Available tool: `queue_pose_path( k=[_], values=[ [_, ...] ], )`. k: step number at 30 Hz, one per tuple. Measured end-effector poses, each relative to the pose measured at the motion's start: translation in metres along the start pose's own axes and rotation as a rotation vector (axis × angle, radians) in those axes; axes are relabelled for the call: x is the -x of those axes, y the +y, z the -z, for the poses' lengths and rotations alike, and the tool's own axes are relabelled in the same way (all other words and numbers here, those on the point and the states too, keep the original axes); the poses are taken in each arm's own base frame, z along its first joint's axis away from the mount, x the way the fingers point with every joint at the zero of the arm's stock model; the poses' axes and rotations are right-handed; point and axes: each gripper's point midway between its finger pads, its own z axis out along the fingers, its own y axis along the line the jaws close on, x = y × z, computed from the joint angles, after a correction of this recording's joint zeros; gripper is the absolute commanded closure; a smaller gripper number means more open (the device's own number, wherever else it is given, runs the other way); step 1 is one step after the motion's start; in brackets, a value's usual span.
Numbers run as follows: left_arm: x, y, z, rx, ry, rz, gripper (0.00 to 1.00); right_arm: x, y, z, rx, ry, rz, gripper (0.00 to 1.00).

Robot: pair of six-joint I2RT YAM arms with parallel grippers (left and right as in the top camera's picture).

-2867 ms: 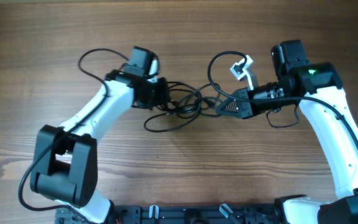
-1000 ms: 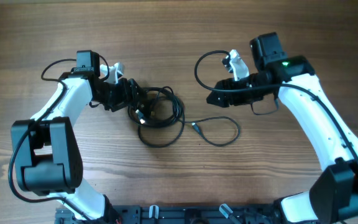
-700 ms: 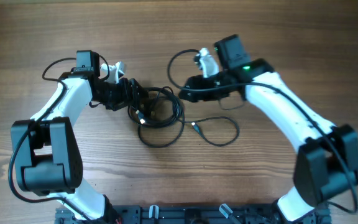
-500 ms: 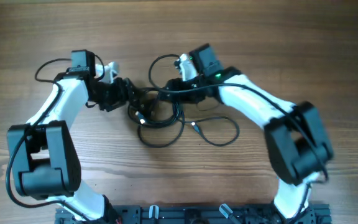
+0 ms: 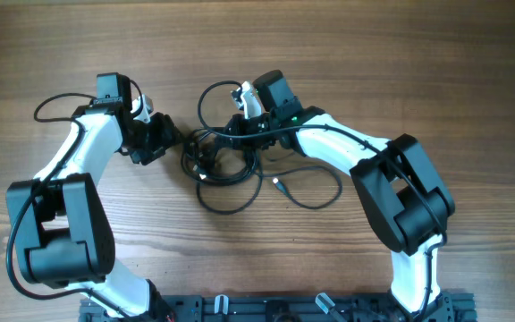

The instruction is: Untangle cables

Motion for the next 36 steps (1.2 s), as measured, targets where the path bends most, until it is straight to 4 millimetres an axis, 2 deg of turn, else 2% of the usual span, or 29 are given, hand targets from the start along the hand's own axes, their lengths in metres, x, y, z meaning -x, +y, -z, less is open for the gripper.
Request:
queue_pose_path(
  k=[8, 13, 19, 34, 36],
  values=[
    [0.0, 0.0, 0.0, 0.0, 0.0, 0.003, 0.46, -0.004, 0.001, 0.004, 0.013, 0.023, -0.027, 0.96],
    [0.0, 0.0, 0.0, 0.0, 0.0, 0.006, 0.54, -0.006, 0.003, 0.004, 0.022, 0.036, -0.032, 0.96],
    [0.001, 0.0, 0.0, -0.002, -0.003, 0.051, 0.58, -0.015, 0.003, 0.005, 0.033, 0.076, -0.059, 0.96],
    [0.001, -0.001, 0.0, -0.004, -0.005, 0.068, 0.59, -0.029, -0.007, 0.008, -0.016, 0.12, -0.113, 0.96],
    [0.0, -0.003, 0.0, -0.019, 0.003, 0.067, 0.54, -0.031, -0.007, 0.008, -0.02, 0.126, -0.095, 0.96]
  ],
)
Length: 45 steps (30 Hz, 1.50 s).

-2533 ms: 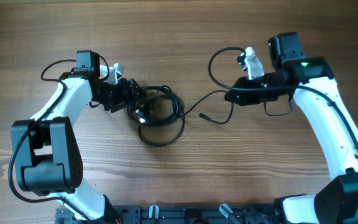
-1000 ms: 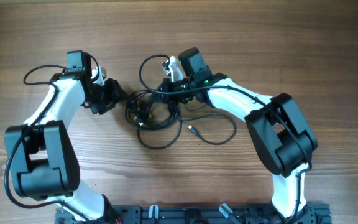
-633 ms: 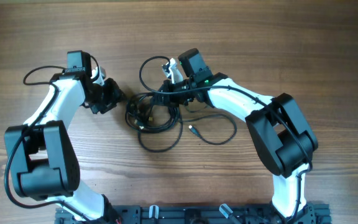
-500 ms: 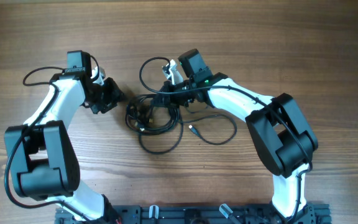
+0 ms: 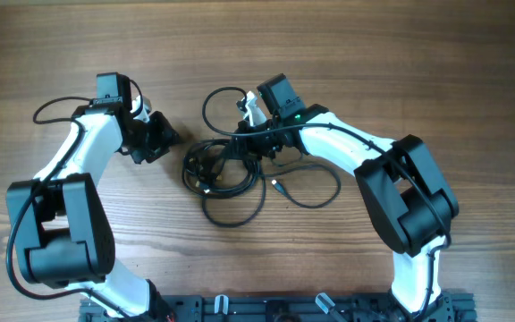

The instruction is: Untangle cables

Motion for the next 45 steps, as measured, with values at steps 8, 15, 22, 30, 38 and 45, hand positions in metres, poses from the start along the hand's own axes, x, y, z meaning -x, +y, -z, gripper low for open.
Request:
queue_pose_path(
  k=[8, 15, 22, 30, 38, 45],
  values=[
    [-0.014, -0.038, 0.005, -0.228, 0.072, -0.17, 0.29, -0.007, 0.057, 0.04, 0.072, -0.032, 0.188, 0.96],
    [-0.025, -0.052, 0.005, -0.287, 0.1, -0.257, 0.19, -0.015, 0.074, 0.051, 0.114, -0.021, 0.253, 0.96],
    [-0.046, -0.071, -0.006, -0.27, 0.129, -0.388, 0.18, -0.01, 0.071, 0.056, 0.116, -0.034, 0.286, 0.96],
    [-0.051, -0.045, -0.013, -0.114, 0.142, -0.452, 0.16, -0.012, 0.06, 0.056, 0.071, -0.028, 0.267, 0.96],
    [-0.045, -0.039, -0.014, -0.071, 0.118, -0.488, 0.19, -0.007, 0.047, 0.056, -0.003, -0.055, 0.264, 0.96],
    [-0.053, -0.051, -0.012, -0.153, 0.142, -0.54, 0.14, -0.008, 0.02, 0.06, -0.136, -0.06, 0.24, 0.96]
  ],
)
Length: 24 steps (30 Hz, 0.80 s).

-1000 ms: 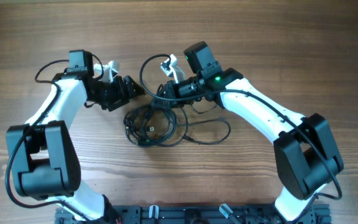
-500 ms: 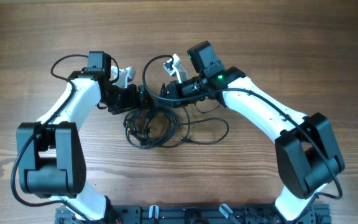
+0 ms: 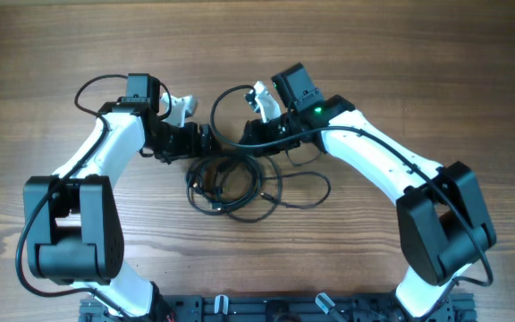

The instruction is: Untangle cables

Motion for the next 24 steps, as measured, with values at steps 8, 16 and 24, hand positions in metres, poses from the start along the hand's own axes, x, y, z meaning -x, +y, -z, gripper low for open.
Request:
queue_pose_path(
  k=[8, 16, 24],
  values=[
    [-0.002, -0.013, 0.001, -0.075, 0.004, -0.063, 0.15, 0.006, -0.017, 0.009, -0.038, -0.023, -0.015, 0.96],
    [-0.009, -0.021, -0.018, 0.049, 0.046, -0.172, 0.18, 0.002, -0.002, 0.009, 0.048, 0.003, 0.038, 0.96],
    [-0.001, -0.004, -0.021, 0.241, 0.014, -0.131, 0.36, -0.002, 0.007, 0.01, 0.104, 0.02, 0.061, 0.96]
  ],
)
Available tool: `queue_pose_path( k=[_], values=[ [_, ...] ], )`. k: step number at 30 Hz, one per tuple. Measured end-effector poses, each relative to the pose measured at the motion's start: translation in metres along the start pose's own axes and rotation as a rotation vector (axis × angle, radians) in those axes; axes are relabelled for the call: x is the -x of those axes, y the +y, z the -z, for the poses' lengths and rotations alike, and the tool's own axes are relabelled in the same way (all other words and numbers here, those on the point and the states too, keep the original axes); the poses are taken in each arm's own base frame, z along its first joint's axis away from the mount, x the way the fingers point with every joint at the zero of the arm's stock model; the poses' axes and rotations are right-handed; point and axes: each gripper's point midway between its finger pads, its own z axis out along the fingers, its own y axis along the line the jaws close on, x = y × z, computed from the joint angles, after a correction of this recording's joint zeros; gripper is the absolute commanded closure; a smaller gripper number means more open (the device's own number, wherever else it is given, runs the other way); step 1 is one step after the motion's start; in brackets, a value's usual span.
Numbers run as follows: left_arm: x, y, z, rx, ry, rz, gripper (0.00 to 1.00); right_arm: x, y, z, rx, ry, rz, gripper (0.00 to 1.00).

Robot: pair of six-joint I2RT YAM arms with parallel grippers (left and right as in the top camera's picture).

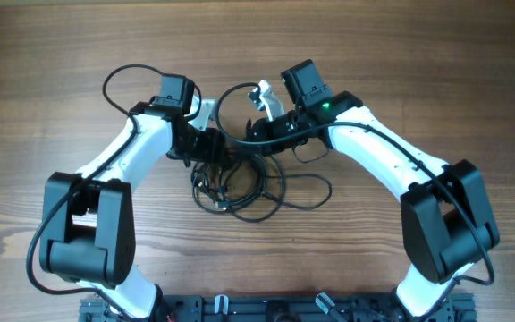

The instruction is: Untangle cables

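Observation:
A tangle of thin black cables (pixel 240 186) lies on the wooden table in the middle of the overhead view. One loop (pixel 224 105) rises from it toward the back. My left gripper (pixel 216 148) reaches in from the left and sits over the tangle's upper left part; its jaws are dark against the cables and their state is unclear. My right gripper (pixel 259 134) comes in from the right at the top of the tangle, shut on a cable strand beneath the white wrist piece.
A single strand with a small plug end (pixel 316 190) curves out to the right of the tangle. The left arm's own wire (pixel 128 76) arcs at the back left. A black rail (pixel 266 309) runs along the table's front edge.
My left gripper has moved a little further right and now lies over the upper left of the tangle. The right gripper has shifted slightly right. The tangle has hardly moved.
First both grippers were at the tangle, left at its left tip, right at its top. Then the tangle lay further right with the right gripper, apart from the left one. Later both arms stood further right, and the left gripper has come onto the tangle.

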Motion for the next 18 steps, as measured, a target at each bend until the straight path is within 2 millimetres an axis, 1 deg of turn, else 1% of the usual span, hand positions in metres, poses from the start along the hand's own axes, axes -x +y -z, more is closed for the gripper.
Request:
queue_pose_path(
  k=[2, 3, 7, 10, 11, 13, 14, 16, 18],
  values=[
    [0.001, 0.004, 0.0, 0.021, -0.005, 0.023, 0.44, 0.0, 0.0, 0.0, 0.001, 0.0, 0.0, 0.96],
    [0.002, 0.005, 0.0, 0.028, -0.007, 0.03, 0.45, 0.0, 0.0, 0.0, 0.003, 0.001, 0.0, 0.96],
    [0.002, 0.008, 0.0, 0.045, -0.009, 0.047, 0.44, 0.0, 0.001, 0.0, 0.003, 0.001, 0.0, 0.96],
    [0.0, 0.008, 0.0, 0.046, 0.0, 0.053, 0.46, 0.0, 0.001, 0.0, 0.003, 0.001, 0.0, 0.96],
    [-0.003, 0.008, 0.0, 0.046, 0.01, 0.054, 0.43, 0.0, 0.0, 0.0, 0.003, 0.001, 0.0, 0.96],
    [-0.009, 0.008, 0.0, 0.047, 0.033, 0.039, 0.31, 0.0, 0.0, 0.0, 0.003, 0.001, 0.0, 0.96],
    [-0.011, 0.008, 0.001, 0.046, 0.044, 0.027, 0.3, 0.0, 0.0, 0.0, 0.003, 0.001, 0.0, 0.96],
    [-0.013, 0.007, 0.001, 0.04, 0.05, 0.008, 0.29, 0.0, 0.0, 0.0, 0.003, 0.001, 0.0, 0.96],
    [-0.018, 0.001, 0.001, 0.003, 0.072, -0.024, 0.32, 0.0, 0.0, 0.0, 0.003, 0.001, 0.0, 0.96]
  ],
)
